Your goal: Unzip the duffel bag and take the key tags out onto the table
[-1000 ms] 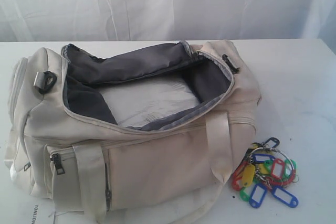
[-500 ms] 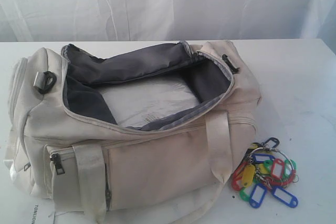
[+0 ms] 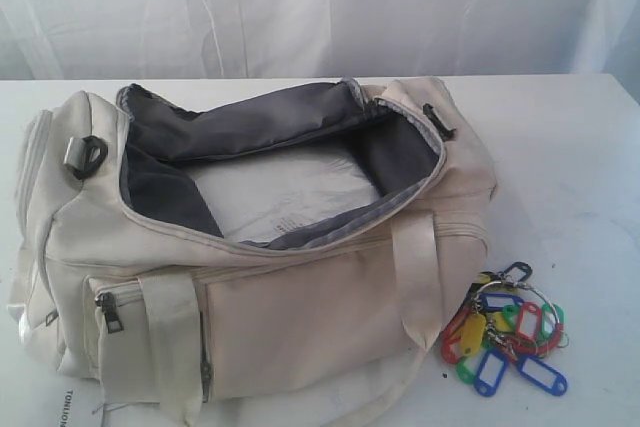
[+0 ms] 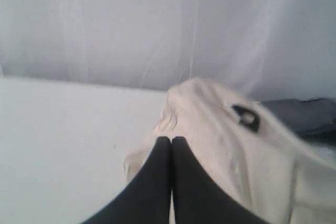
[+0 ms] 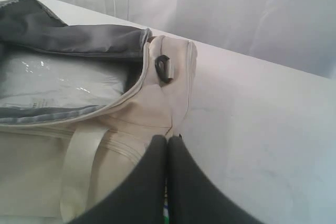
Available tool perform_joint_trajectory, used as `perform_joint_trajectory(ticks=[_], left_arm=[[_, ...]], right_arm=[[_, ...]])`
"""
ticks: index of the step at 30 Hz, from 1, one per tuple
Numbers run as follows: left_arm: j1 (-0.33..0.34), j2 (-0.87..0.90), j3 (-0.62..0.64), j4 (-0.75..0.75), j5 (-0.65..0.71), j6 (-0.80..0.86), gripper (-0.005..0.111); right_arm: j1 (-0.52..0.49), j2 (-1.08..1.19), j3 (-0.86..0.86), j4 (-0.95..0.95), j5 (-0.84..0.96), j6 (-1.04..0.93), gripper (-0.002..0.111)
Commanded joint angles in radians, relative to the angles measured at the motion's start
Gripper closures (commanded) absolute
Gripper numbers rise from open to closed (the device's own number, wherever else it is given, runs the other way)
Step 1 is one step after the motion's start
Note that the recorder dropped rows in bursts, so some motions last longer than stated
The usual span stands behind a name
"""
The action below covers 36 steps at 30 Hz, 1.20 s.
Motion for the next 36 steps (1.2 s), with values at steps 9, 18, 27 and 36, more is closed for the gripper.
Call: perform_joint_trajectory(ticks=[9,18,27,36], left_arm=[[0.037,-0.012,0.096,-0.021,0.297,0.199,0.107],[0.037,-0.012,0.096,0.012,0.28,0.089,0.107],[0.037,-0.012,0.096,0.424,0.269,-0.2,0.107],[0.037,-0.012,0.096,0.451,0.267,-0.253,0.107]], right_arm=[[-0.005,-0.022,0.006,0.015,-0.005,-0.011,0.108],[-0.005,-0.022,0.006,0.015,-0.005,-0.011,0.108],[-0.005,-0.022,0.006,0.015,-0.005,-0.011,0.108],[-0.005,-0.022,0.006,0.015,-0.005,-0.011,0.108]])
